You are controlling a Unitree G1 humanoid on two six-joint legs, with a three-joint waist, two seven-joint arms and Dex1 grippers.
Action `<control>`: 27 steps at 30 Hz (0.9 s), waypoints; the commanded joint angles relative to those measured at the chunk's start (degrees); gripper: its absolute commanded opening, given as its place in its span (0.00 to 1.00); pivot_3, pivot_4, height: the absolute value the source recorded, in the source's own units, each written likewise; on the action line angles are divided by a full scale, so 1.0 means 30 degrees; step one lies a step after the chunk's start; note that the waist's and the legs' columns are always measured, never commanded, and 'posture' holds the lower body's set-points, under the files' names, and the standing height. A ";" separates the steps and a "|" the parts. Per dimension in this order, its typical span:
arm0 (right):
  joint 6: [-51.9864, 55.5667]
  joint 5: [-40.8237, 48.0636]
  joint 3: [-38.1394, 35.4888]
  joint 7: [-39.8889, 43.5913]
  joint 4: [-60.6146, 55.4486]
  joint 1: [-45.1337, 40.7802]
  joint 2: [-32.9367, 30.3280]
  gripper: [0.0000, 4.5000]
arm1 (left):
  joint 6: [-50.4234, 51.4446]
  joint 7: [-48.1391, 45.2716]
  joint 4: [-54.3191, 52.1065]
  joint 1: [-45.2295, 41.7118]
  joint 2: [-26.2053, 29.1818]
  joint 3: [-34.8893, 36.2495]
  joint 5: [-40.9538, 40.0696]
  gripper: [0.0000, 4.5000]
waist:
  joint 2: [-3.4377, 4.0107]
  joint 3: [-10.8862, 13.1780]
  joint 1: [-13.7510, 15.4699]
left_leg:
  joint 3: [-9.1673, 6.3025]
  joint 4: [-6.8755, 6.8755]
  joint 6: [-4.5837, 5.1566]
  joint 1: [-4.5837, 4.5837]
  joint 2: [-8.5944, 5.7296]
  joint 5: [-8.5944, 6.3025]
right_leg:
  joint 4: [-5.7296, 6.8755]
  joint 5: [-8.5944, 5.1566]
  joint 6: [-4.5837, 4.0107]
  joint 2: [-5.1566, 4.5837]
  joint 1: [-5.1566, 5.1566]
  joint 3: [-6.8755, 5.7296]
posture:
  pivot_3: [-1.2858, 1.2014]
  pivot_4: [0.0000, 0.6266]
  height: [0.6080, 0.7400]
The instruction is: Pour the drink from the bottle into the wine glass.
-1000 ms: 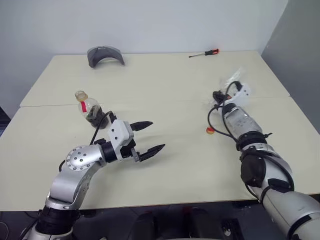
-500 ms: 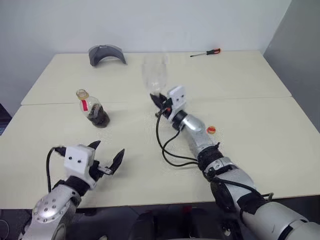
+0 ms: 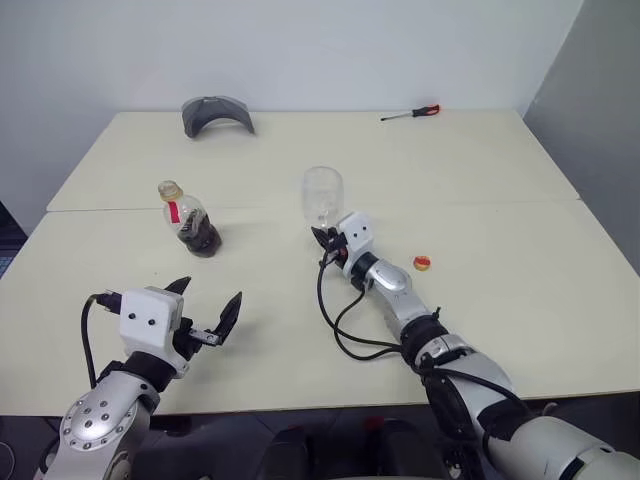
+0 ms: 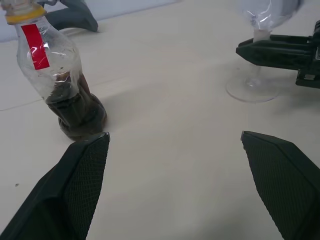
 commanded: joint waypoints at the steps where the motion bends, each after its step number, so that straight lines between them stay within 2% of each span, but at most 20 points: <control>1: 0.1330 -0.0194 0.0319 0.0840 -0.0572 0.1127 -0.0383 0.27 | -0.0122 -0.0041 -0.0279 -0.0509 0.0168 -0.0058 0.0052 1.00 | -0.0001 0.0001 0.0031 | -0.0033 -0.0008 0.0001 0.0036 -0.0001 -0.0002 | -0.0044 -0.0001 0.0000 0.0000 0.0069 -0.0028 | 0.52 0.24 1.00; 6: 0.2644 0.0653 -0.0244 0.0954 -0.2746 0.1442 -0.0222 0.63 | -0.0107 -0.0225 0.0223 -0.1228 0.0286 -0.0300 0.0075 1.00 | 0.0031 0.0024 -0.0016 | -0.0107 0.0002 -0.0004 -0.0014 0.0000 -0.0001 | -0.0107 0.0006 0.0004 0.0005 0.0074 -0.0086 | 0.52 0.24 1.00; 10: 0.3846 0.1229 -0.0081 0.1825 -0.5785 0.2348 -0.0593 0.63 | -0.0224 -0.0313 0.0636 -0.1692 0.0313 -0.0477 0.0154 1.00 | 0.0038 0.0031 0.0006 | -0.0113 0.0003 -0.0007 -0.0028 0.0000 -0.0001 | -0.0122 0.0007 0.0005 0.0004 0.0073 -0.0089 | 0.52 0.24 1.00; 16: 0.7792 0.1923 0.0317 0.2868 -1.3956 0.5531 -0.2884 0.63 | -0.0466 -0.0385 0.1077 -0.1867 0.0321 -0.0182 0.0297 1.00 | 0.0043 0.0038 0.0072 | -0.0135 0.0004 -0.0007 -0.0051 -0.0003 -0.0004 | -0.0147 0.0006 0.0008 0.0001 0.0076 -0.0106 | 0.52 0.24 1.00; 20: 1.3494 0.4275 0.0258 0.5018 -2.2995 0.9240 -0.6670 0.63 | -0.0876 -0.0109 0.2128 -0.1826 0.0162 0.0700 0.0547 1.00 | 0.0082 0.0064 0.0134 | -0.0153 -0.0002 -0.0007 -0.0057 -0.0002 -0.0007 | -0.0155 0.0004 0.0012 0.0002 0.0073 -0.0120 | 0.52 0.24 1.00; 24: 1.6199 0.6132 -0.0442 0.6041 -2.7383 1.1602 -0.9711 0.63 | -0.1703 -0.0009 0.3549 -0.2233 0.0199 0.1046 0.1038 1.00 | 0.0070 0.0078 0.0074 | -0.0163 -0.0004 -0.0004 -0.0058 0.0000 -0.0010 | -0.0167 0.0002 0.0015 0.0003 0.0079 -0.0131 | 0.52 0.24 1.00; 27: 1.7087 0.7680 -0.1357 0.6520 -2.9315 1.2291 -1.1025 0.63 | -0.2399 0.0459 0.4869 -0.2987 0.0167 0.1006 0.1727 1.00 | 0.0062 0.0091 0.0044 | -0.0182 -0.0007 -0.0004 -0.0047 0.0008 -0.0010 | -0.0162 -0.0001 0.0018 0.0014 0.0086 -0.0156 | 0.52 0.24 1.00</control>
